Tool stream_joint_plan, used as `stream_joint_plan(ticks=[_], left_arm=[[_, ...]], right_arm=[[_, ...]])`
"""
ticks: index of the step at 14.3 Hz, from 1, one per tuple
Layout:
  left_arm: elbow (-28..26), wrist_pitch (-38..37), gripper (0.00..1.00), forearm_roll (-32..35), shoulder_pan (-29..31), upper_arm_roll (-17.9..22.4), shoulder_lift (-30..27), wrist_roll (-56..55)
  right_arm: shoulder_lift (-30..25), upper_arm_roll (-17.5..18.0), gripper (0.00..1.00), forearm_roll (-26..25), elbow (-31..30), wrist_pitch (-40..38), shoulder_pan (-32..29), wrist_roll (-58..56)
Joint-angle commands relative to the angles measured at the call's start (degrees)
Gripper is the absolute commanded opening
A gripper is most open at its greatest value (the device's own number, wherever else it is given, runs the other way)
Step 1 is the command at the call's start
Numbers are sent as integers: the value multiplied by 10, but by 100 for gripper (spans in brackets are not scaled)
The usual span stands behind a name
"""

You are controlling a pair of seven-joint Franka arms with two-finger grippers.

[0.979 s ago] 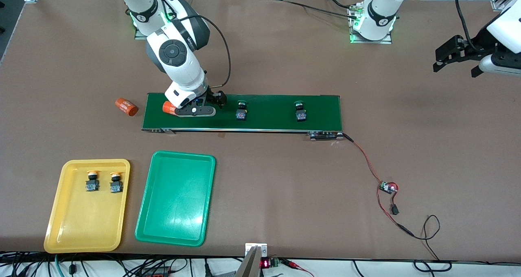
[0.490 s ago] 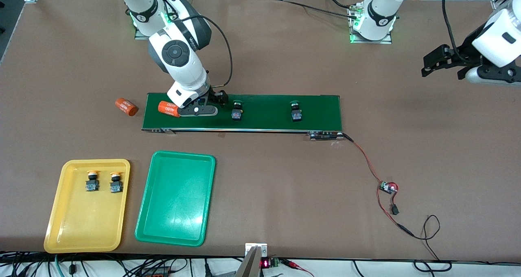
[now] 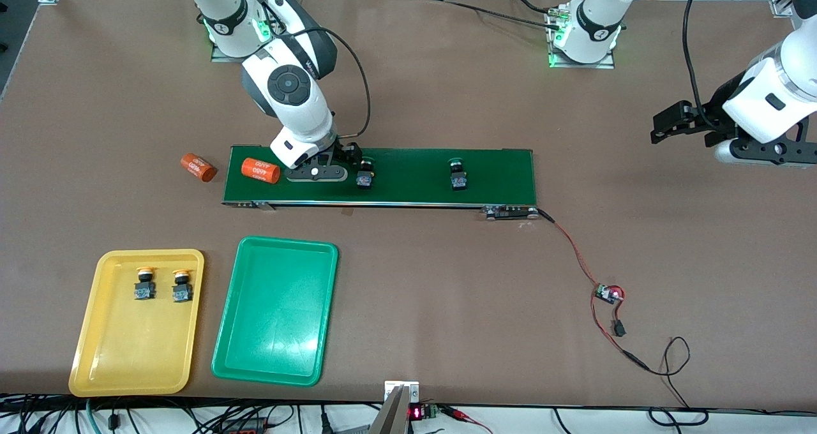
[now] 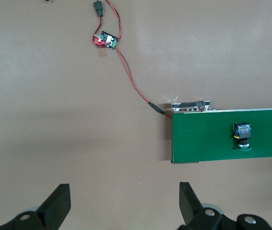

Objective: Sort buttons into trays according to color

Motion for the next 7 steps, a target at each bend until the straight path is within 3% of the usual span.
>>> stream_joint_plan(ticks=[1, 5, 7], left_arm=[[7, 11, 100, -12, 4, 2, 5, 1], [11, 15, 100, 11, -1, -3, 30, -4], [18, 15, 100, 55, -4, -8, 28, -31]], right_arm=[[8, -3, 100, -14, 12, -4, 4, 13], [8, -4, 100, -12, 17, -4, 3, 14], [9, -5, 100, -12, 17, -4, 1, 14]])
